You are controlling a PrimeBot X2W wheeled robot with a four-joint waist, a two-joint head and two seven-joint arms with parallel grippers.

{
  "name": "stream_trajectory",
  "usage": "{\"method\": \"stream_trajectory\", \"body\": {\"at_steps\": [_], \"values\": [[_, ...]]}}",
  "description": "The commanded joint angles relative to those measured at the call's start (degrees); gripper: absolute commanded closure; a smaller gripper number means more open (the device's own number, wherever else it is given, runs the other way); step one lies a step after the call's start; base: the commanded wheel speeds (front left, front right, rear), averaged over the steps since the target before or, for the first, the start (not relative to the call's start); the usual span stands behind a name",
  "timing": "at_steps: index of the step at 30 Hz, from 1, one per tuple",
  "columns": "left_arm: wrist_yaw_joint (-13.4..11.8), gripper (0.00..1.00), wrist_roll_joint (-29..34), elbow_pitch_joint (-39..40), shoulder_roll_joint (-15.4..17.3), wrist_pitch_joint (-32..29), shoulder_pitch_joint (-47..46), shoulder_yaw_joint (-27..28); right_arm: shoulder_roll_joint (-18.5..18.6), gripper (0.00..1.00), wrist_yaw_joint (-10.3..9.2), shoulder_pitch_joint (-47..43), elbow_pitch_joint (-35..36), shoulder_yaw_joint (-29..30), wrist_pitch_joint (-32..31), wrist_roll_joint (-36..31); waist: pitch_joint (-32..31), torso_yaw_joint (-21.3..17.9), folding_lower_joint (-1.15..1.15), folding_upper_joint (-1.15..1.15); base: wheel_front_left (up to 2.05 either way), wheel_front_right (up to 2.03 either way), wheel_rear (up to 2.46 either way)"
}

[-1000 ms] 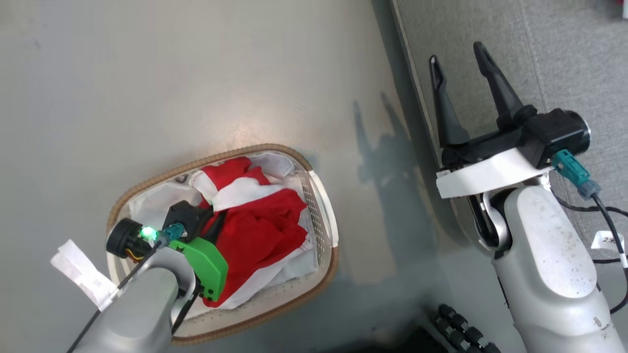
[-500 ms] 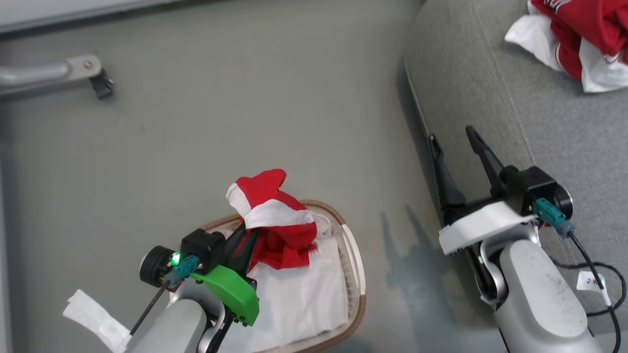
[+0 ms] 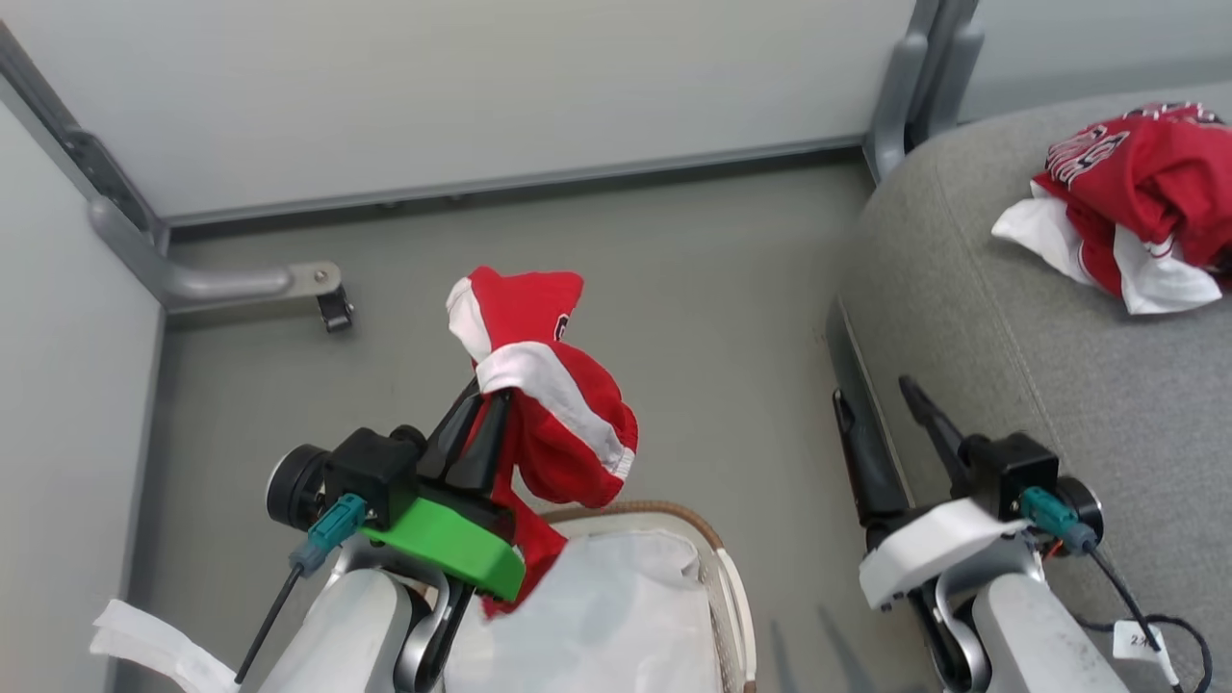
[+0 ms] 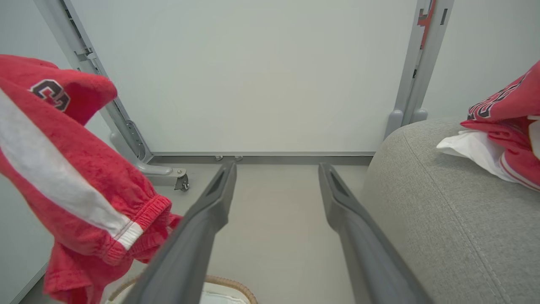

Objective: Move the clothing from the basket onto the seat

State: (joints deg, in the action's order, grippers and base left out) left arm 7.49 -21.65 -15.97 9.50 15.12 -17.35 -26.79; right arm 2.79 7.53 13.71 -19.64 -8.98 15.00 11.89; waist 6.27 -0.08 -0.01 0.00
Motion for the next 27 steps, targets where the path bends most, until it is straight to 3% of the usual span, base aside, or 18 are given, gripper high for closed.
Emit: {"method": "stream_trajectory", "body": {"at_steps": [1,8,16,25,26,27], "values": [[0.0,1.00,0.3,1.0,-0.4,0.0,0.9,0.5,0.2,0.00,-0.08,-1.5,-0.2,-0.4,0.3,0.4,-4.9,2.0,0.01,0.00,0.00,0.00,0.00],[0.0,1.00,2.4,3.6,-1.5,0.0,0.8,2.2,0.2,0.00,-0.08,-0.1,0.5,-9.3,0.3,0.3,-6.0,2.2,0.01,0.00,0.00,0.00,0.00],[0.0,1.00,2.0,4.0,-2.5,0.0,1.2,0.6,0.3,0.00,-0.08,7.9,1.3,-26.6,0.3,1.7,-6.5,4.9,0.01,0.00,0.00,0.00,0.00],[0.0,1.00,0.5,3.8,-3.7,0.0,-0.1,-4.7,0.3,0.00,-0.08,14.6,-7.6,-33.6,0.3,5.4,-6.8,10.3,0.01,0.00,0.00,0.00,0.00],[0.0,1.00,0.1,3.9,-3.8,0.0,-0.2,-5.5,0.2,0.26,-0.08,15.0,-8.9,-34.2,0.2,6.6,-6.8,11.1,0.01,0.00,0.00,0.00,0.00],[0.0,1.00,-0.2,3.9,-3.9,0.0,-0.3,-6.0,0.2,1.00,-0.08,15.2,-9.8,-34.4,0.2,7.8,-6.8,11.5,0.01,0.00,0.00,0.00,0.00]]}}
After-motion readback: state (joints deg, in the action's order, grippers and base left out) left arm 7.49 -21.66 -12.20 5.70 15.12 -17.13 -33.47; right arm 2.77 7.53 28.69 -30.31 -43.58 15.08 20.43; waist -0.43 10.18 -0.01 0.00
